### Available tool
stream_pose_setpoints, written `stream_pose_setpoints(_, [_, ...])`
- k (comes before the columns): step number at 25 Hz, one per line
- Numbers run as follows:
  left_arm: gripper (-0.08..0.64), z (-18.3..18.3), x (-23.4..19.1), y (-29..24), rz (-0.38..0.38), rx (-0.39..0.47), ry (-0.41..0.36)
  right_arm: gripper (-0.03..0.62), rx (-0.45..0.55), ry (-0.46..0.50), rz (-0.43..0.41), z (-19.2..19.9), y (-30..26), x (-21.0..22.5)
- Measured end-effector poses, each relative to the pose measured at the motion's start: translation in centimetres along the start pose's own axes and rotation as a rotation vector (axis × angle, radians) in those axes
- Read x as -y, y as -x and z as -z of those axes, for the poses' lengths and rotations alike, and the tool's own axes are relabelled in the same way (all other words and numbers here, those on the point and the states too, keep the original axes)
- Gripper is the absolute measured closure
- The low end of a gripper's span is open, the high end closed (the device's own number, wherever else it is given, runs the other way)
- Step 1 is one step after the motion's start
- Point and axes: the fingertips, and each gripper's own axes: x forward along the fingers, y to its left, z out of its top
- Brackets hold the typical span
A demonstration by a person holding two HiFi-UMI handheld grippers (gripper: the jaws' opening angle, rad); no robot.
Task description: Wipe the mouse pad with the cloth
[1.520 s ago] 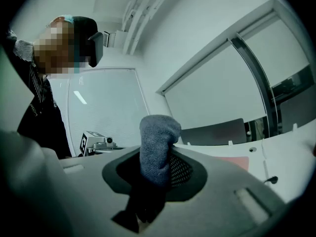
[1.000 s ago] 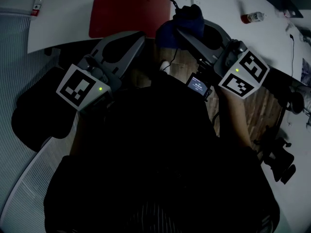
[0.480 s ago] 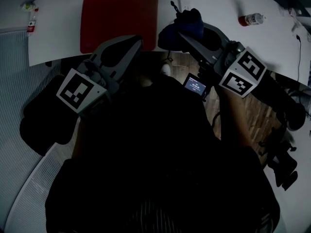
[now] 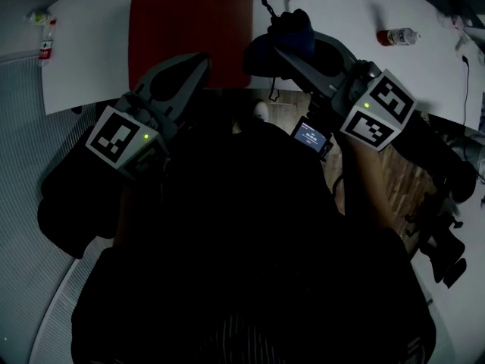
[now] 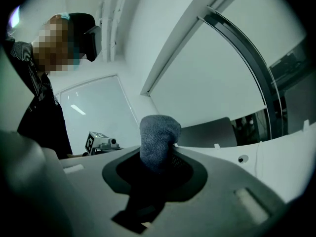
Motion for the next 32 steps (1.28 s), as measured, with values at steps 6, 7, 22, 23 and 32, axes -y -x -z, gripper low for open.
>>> stream_pose_setpoints(6, [0.560, -2.5, -3.9, -0.8, 0.109, -0.011, -0.063, 0.490, 0.036, 0.021, 0.137, -2.3, -1.5, 1.3])
stream_pose_setpoints(7, [0.560, -2.6, -4.7, -0.8, 0.120, -0.015, -0.060, 0.491, 0.033, 0.026, 0.154, -2.4, -1.9, 1.4])
stream_pose_setpoints(22, [0.560, 0.1, -11.6, -0.8, 0.269, -0.133, -0.027, 0.490, 0.003, 0.027, 0.306, -3.6, -7.6, 2.2])
stream_pose_setpoints(23, [0.560, 0.4, -11.8, -0.7, 0.281, -0.141, -0.025, 0.490, -0.008, 0.027, 0.310, -3.5, -8.0, 2.1])
stream_pose_setpoints(32, [0.560, 1.2, -15.4, 1.0, 0.268, -0.122, -0.010, 0.490, -0.102, 0.035, 0.309, -2.8, -11.6, 2.0])
